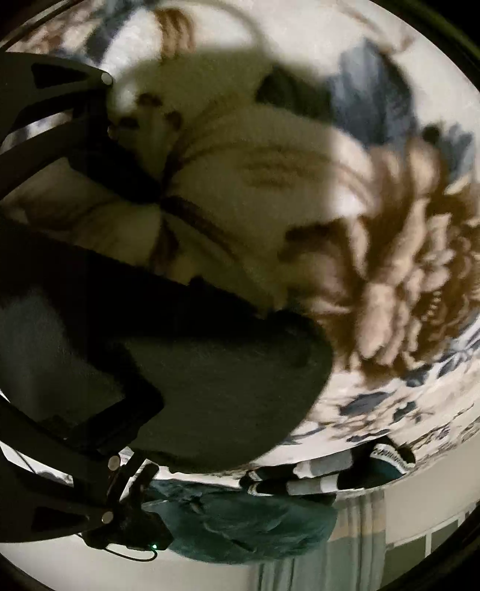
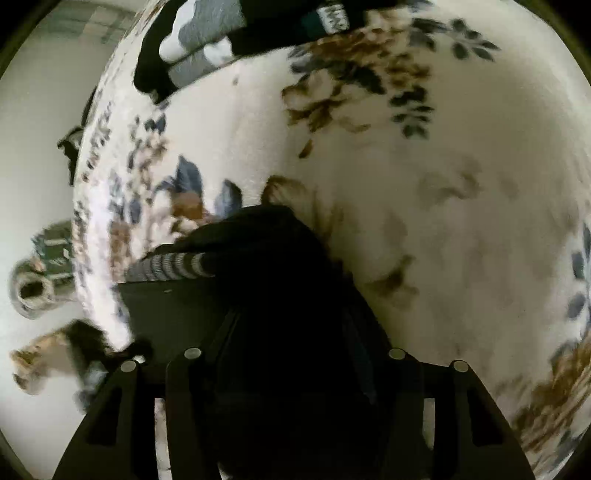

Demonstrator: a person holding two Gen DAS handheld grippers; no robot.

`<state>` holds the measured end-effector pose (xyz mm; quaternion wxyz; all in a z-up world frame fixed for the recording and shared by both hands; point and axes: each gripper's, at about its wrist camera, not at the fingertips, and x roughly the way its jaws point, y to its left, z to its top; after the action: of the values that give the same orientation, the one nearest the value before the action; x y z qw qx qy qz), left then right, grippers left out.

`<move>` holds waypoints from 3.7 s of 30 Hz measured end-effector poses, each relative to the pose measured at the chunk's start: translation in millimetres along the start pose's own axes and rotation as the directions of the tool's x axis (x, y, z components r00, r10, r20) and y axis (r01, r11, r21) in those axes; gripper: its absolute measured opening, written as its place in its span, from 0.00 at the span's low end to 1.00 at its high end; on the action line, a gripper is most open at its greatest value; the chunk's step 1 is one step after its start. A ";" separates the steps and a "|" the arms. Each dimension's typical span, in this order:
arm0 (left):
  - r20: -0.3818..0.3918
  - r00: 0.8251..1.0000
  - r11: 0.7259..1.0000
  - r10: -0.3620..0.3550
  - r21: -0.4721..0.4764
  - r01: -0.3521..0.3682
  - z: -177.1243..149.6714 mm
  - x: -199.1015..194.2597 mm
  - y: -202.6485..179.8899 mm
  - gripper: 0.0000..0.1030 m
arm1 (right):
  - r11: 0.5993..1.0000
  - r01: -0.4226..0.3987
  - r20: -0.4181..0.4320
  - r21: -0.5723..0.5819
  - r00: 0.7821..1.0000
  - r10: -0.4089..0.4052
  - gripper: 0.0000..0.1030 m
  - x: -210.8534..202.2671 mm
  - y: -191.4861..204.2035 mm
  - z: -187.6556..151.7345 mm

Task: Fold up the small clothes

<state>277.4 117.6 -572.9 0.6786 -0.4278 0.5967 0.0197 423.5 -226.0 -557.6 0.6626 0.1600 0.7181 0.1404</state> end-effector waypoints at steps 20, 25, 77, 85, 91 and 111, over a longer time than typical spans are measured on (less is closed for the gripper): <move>0.142 0.962 0.920 0.232 0.291 -0.265 63.0 17.7 -77.6 0.79 | 0.993 0.112 0.073 -0.038 0.991 -0.109 0.10 1.9 15.5 49.6; 0.177 0.955 0.908 0.239 0.307 -0.284 41.4 -12.9 -76.3 0.79 | 0.988 -0.069 0.095 0.137 0.994 0.056 0.39 -53.5 -33.3 20.2; 0.021 0.976 0.955 0.218 0.200 -0.217 -53.2 -40.8 -12.8 0.79 | 0.456 -0.725 0.416 0.516 0.678 0.607 0.24 31.8 -99.7 -173.2; -0.032 0.995 0.979 0.098 0.184 -0.091 -38.8 -23.8 -6.5 0.79 | 0.684 -0.459 0.180 0.567 0.880 0.440 0.65 34.1 -129.2 -169.7; -0.033 0.999 0.977 0.002 0.211 0.005 -26.6 -1.1 -15.0 0.85 | 0.888 -0.354 0.128 0.295 0.935 0.331 0.72 -8.7 -91.0 -101.0; 0.015 0.995 0.930 -0.098 0.357 0.086 -9.0 21.1 -54.6 0.56 | 0.878 -0.478 -0.240 0.040 0.848 0.472 0.47 96.4 -4.0 -33.0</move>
<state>305.7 67.5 -559.2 0.7545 -0.3250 0.5587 -0.1135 383.6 -189.2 -643.9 0.5164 0.3070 0.7300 0.3258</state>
